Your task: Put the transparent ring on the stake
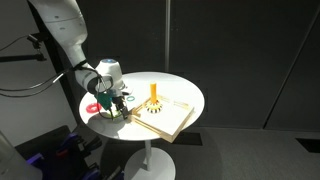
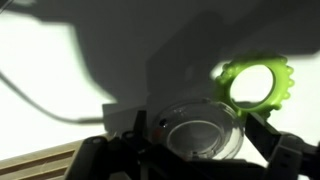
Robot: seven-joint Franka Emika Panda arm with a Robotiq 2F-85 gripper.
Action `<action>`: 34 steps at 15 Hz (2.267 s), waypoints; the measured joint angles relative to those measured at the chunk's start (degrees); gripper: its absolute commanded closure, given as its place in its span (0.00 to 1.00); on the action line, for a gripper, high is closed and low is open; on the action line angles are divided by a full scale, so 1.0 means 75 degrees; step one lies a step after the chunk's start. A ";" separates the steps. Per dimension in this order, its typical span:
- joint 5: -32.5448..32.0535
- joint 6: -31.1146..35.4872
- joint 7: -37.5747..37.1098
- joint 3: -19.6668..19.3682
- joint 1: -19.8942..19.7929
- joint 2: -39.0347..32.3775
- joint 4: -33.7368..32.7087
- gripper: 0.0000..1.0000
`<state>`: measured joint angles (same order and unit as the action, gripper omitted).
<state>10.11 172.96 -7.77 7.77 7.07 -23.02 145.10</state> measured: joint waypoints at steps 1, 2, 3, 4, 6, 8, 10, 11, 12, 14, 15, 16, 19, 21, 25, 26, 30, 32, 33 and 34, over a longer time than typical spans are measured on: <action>0.0000 0.0030 -0.0003 -0.0001 0.0002 -0.0033 -0.0031 0.00; 0.0000 0.0057 -0.0005 -0.0002 0.0002 -0.0070 -0.0064 0.25; 0.0000 0.0087 -0.0006 -0.0006 0.0003 -0.0104 -0.0092 0.26; 0.0000 0.0108 -0.0006 -0.0015 0.0007 -0.0131 -0.0117 0.32; 0.0000 0.0119 -0.0008 -0.0023 0.0010 -0.0158 -0.0156 0.32; 0.0000 0.0119 -0.0008 -0.0023 0.0010 -0.0159 -0.0164 0.32; 0.0000 0.0099 -0.0008 0.0008 -0.0009 -0.0141 -0.0167 0.32; 0.0000 0.0050 -0.0008 0.0071 -0.0057 -0.0104 -0.0168 0.32; 0.0000 -0.0055 -0.0005 0.0198 -0.0162 -0.0041 -0.0169 0.32; 0.0119 -0.0432 0.0048 0.0635 -0.0517 0.0180 -0.0170 0.32; 0.0274 -0.0645 0.0144 0.0888 -0.0719 0.0323 -0.0169 0.32; 0.0437 -0.0850 0.0259 0.1102 -0.0892 0.0480 -0.0169 0.32; 0.0737 -0.1311 0.0506 0.1296 -0.1041 0.0965 -0.0170 0.32; 0.0739 -0.1532 0.0510 0.1233 -0.1025 0.1259 -0.0171 0.32; 0.0675 -0.1727 0.0511 0.0815 -0.0831 0.1647 -0.0227 0.32; 0.0614 -0.1746 0.0510 0.0683 -0.0776 0.1706 -0.0266 0.32; 0.0052 -0.1756 0.0432 0.0150 -0.0598 0.1758 -0.0543 0.32; -0.0191 -0.1755 0.0385 -0.0056 -0.0541 0.1756 -0.0715 0.32; -0.0237 -0.1755 0.0375 -0.0118 -0.0532 0.1755 -0.0805 0.32; -0.0240 -0.1755 0.0375 -0.0160 -0.0531 0.1754 -0.0905 0.32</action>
<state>8.31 159.80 -4.95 6.57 3.09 -9.86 138.31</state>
